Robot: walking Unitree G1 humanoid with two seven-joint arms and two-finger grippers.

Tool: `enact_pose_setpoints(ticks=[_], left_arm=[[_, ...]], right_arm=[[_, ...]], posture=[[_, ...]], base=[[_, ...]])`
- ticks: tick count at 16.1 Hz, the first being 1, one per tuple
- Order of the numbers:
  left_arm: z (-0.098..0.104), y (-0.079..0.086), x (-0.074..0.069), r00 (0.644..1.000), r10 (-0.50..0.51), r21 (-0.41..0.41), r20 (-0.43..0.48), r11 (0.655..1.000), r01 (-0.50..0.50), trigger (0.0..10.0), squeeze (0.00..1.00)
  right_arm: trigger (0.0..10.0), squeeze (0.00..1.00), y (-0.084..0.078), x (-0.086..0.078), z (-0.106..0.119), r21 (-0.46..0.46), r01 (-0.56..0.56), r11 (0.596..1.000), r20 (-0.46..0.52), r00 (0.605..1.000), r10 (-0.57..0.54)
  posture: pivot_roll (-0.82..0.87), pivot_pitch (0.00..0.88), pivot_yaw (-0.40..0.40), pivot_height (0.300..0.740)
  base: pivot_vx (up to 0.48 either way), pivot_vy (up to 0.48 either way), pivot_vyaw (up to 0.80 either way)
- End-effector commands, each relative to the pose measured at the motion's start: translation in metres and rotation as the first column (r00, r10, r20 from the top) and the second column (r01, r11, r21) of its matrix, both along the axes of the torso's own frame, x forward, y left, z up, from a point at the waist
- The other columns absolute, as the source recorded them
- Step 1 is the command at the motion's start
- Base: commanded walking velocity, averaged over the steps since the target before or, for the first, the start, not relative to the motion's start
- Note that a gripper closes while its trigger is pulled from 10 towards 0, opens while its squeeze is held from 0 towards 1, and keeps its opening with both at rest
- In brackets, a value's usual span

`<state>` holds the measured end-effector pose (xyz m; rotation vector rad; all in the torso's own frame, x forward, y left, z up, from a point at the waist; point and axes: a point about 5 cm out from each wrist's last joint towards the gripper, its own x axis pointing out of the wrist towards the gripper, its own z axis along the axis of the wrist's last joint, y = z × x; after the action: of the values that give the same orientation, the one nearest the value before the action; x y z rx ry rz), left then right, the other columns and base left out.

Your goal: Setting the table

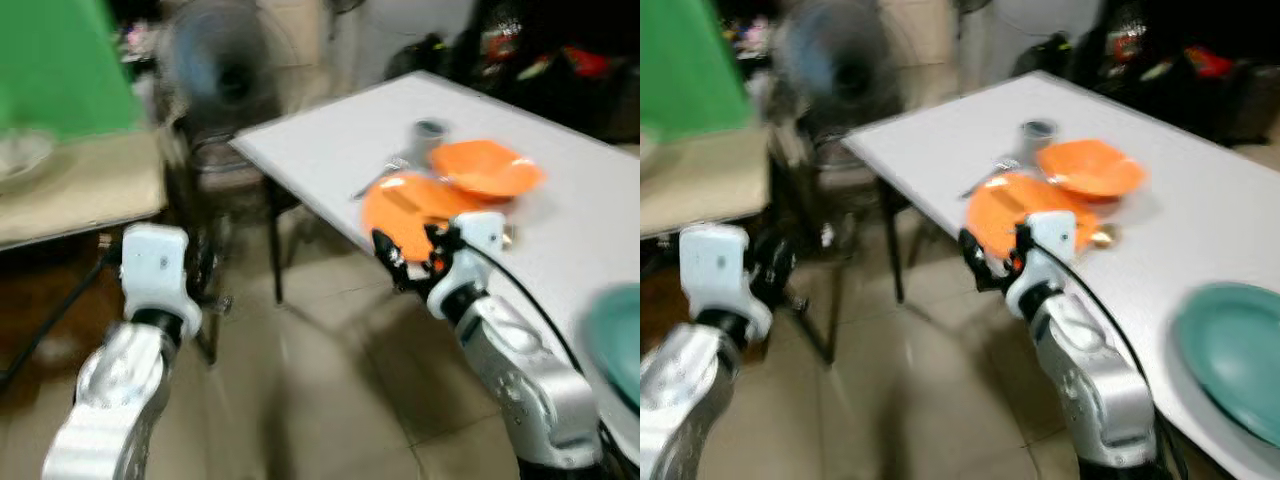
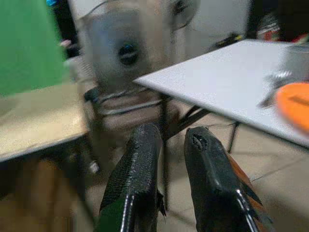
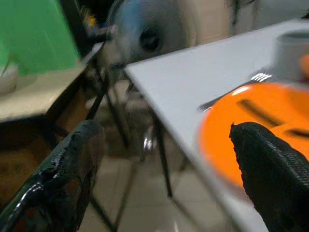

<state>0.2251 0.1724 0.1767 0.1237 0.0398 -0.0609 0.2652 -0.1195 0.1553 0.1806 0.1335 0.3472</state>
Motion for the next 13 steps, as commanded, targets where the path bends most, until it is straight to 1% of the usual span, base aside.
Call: enact_pose_setpoints(ticks=[1, 3, 4, 5, 6, 7, 8, 9, 10, 11, 12, 13], left_arm=[[-0.001, 0.000, 0.002, 1.000, -0.001, 0.003, -0.010, 1.000, 0.001, 10.0, 0.00], [0.001, 0.002, 0.003, 1.000, -0.005, 0.004, -0.005, 1.000, 0.005, 10.0, 0.00], [0.001, 0.004, 0.003, 1.000, 0.003, 0.004, 0.000, 1.000, -0.003, 10.0, 0.00], [0.004, 0.005, 0.003, 1.000, 0.010, -0.020, 0.011, 1.000, -0.010, 10.0, 0.00], [0.008, 0.003, 0.004, 1.000, -0.002, -0.032, 0.019, 0.999, 0.003, 10.0, 0.00], [0.007, 0.003, 0.004, 1.000, 0.002, -0.022, 0.009, 1.000, -0.002, 10.0, 0.00], [0.007, 0.005, 0.004, 1.000, 0.016, -0.016, 0.014, 1.000, -0.016, 10.0, 0.00], [0.008, 0.005, 0.005, 1.000, 0.017, -0.016, 0.022, 1.000, -0.017, 10.0, 0.00], [0.008, 0.006, 0.004, 0.999, 0.022, -0.012, 0.026, 1.000, -0.022, 10.0, 0.00], [0.008, 0.007, 0.002, 0.999, 0.029, -0.007, 0.026, 1.000, -0.029, 10.0, 0.00], [0.008, 0.008, 0.000, 0.999, 0.030, -0.008, 0.020, 1.000, -0.030, 10.0, 0.00], [0.008, 0.008, -0.001, 0.999, 0.030, -0.007, 0.017, 1.000, -0.030, 10.0, 0.00]], right_arm=[[10.0, 1.00, 0.000, 0.000, 0.001, -0.007, 0.005, 1.000, 0.004, 1.000, -0.005], [10.0, 1.00, -0.001, 0.000, -0.001, -0.013, 0.010, 1.000, 0.000, 1.000, -0.010], [10.0, 1.00, -0.002, 0.001, -0.001, -0.020, 0.023, 1.000, 0.002, 1.000, -0.023], [10.0, 1.00, -0.002, 0.003, -0.001, -0.018, 0.045, 0.999, -0.004, 0.999, -0.045], [10.0, 1.00, -0.003, 0.005, 0.000, -0.045, 0.063, 0.997, 0.006, 0.998, -0.063], [10.0, 0.14, -0.003, 0.006, 0.001, -0.047, 0.069, 0.996, 0.012, 0.998, -0.069], [10.0, 0.00, -0.003, 0.008, 0.005, -0.074, 0.077, 0.994, 0.078, 0.994, -0.071], [10.0, 0.00, -0.002, 0.010, 0.009, -0.089, 0.084, 0.992, 0.137, 0.988, -0.072], [10.0, 0.00, -0.001, 0.010, 0.008, -0.097, 0.073, 0.993, 0.133, 0.989, -0.060], [10.0, 0.00, 0.005, 0.009, 0.005, -0.055, -0.037, 0.998, 0.092, 0.995, 0.042], [10.0, 0.00, 0.010, 0.005, 0.005, 0.032, -0.107, 0.994, 0.080, 0.991, 0.104], [10.0, 0.00, 0.012, 0.004, 0.005, 0.026, -0.128, 0.991, 0.081, 0.989, 0.126]], posture=[[0.01, 0.007, -0.001, 0.740], [0.01, 0.006, -0.002, 0.740], [0.01, 0.005, -0.001, 0.740], [0.01, 0.005, -0.001, 0.740], [0.01, 0.006, -0.003, 0.740], [0.02, 0.005, -0.003, 0.740], [0.02, 0.006, -0.003, 0.740], [0.02, 0.006, -0.002, 0.740], [0.02, 0.006, -0.002, 0.740], [0.03, 0.004, 0.000, 0.740], [0.04, 0.002, -0.001, 0.740], [0.04, 0.000, -0.001, 0.740]], base=[[0.000, 0.240, 0.80], [0.000, 0.244, 0.80], [0.000, 0.000, 0.00], [0.000, 0.000, 0.00], [0.000, 0.000, 0.00], [0.000, 0.000, 0.00], [0.000, 0.000, 0.00], [0.000, 0.000, 0.00], [0.000, 0.000, 0.00], [0.000, 0.000, 0.00], [0.240, 0.000, 0.00], [0.247, 0.000, 0.00]])
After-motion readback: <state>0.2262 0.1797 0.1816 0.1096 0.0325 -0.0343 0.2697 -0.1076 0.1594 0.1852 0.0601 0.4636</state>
